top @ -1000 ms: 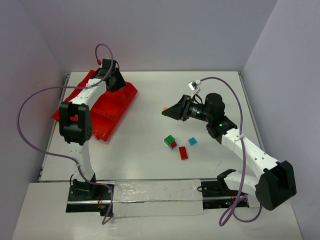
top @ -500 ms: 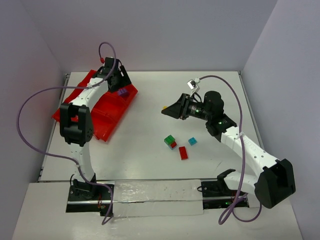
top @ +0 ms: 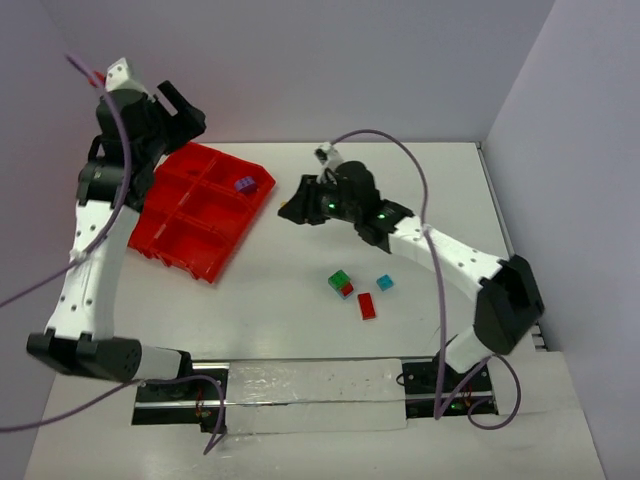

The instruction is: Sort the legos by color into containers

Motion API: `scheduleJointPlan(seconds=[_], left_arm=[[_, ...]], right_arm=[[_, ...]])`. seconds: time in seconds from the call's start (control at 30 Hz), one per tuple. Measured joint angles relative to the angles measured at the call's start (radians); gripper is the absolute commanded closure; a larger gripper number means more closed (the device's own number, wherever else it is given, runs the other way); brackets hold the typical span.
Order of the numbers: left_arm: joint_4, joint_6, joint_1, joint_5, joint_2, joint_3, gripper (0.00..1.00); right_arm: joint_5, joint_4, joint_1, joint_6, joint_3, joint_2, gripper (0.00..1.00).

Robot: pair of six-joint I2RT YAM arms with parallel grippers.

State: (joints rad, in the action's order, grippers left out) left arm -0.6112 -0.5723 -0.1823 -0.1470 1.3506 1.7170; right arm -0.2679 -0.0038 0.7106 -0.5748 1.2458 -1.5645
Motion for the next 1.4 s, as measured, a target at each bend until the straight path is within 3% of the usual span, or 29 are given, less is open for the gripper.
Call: scheduleJointPlan(seconds=[0.2,0.5,0.7,0.77,0.87,1.0,1.27,1.4], left_arm=[[-0.085,0.001,-0.004,-0.010,-0.153,-0.039,0.11],[-0.165,0.003,-0.004,-0.014,-0.230,-0.071,0.11],[-0.179,0.003,-0.004,-0.003,-0.231,-0.097,0.11],[-0.186,0.003,-0.004,0.004,-0.231,-0.110,0.11],[-0.201,0.002,-0.004,0.015,-0.230,-0.116,0.11],[-0.204,0.001,-0.004,0.023,-0.233,-0.116,0.11],[-0.211,0.001,-0.004,0.025,-0.251,-0.127,0.11],[-0.213,0.004,-0.004,0.023,-0.258,-0.151,0.11]], right_arm=[[0.042,-0.042,0.058,0.021,0.218,-0.252,1.00],[0.051,-0.134,0.085,0.009,0.693,-0.635,0.92],[0.072,-0.207,0.108,-0.023,0.942,-0.828,0.78],[0.077,-0.211,0.111,-0.036,1.006,-0.883,0.57],[0.090,-0.218,0.112,-0.055,1.038,-0.927,0.35],[0.112,-0.221,0.112,-0.080,1.083,-0.976,0.21],[0.122,-0.211,0.112,-0.098,1.116,-0.992,0.20],[0.144,-0.209,0.109,-0.060,0.937,-0.864,0.19]])
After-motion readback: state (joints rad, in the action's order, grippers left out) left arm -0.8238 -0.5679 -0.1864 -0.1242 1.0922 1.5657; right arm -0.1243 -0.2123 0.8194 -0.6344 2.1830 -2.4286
